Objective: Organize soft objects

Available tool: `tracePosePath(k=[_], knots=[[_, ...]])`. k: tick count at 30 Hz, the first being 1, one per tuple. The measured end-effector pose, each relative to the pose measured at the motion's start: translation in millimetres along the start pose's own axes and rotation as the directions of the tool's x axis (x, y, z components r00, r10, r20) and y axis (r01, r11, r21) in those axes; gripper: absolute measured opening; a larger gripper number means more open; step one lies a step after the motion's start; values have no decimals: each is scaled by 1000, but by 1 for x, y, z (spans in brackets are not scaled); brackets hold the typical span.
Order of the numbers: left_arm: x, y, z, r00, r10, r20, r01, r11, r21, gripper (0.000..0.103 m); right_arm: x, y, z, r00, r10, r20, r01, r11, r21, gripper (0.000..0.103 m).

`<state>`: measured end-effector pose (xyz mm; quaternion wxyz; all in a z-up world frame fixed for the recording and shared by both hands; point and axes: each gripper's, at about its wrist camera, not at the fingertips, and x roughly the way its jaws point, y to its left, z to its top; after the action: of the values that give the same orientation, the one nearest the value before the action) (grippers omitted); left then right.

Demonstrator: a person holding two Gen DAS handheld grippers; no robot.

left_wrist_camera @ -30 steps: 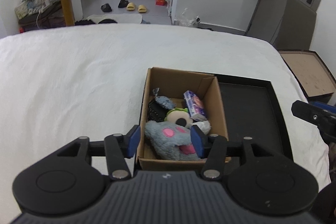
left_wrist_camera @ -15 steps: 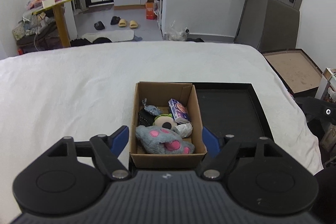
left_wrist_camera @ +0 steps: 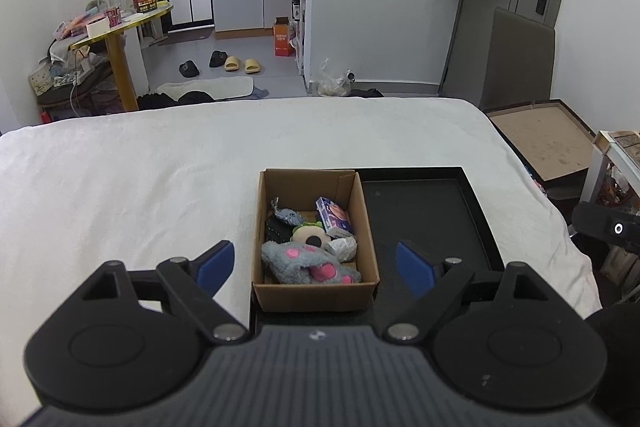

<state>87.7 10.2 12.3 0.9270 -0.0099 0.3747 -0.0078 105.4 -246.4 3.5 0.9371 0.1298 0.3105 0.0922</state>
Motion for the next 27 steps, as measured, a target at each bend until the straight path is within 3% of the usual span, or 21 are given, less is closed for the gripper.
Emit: tracePosePath(k=[16,27], knots=[[-54,6,-26,998,-33,51,33,999,14,95,-43,17,-15,999,-37,31,37,999,-12,103],[-70,0,-39,998,-46,52,44,998,49,96,-59,14,-26,997,-76,12,76,997,-12,103]])
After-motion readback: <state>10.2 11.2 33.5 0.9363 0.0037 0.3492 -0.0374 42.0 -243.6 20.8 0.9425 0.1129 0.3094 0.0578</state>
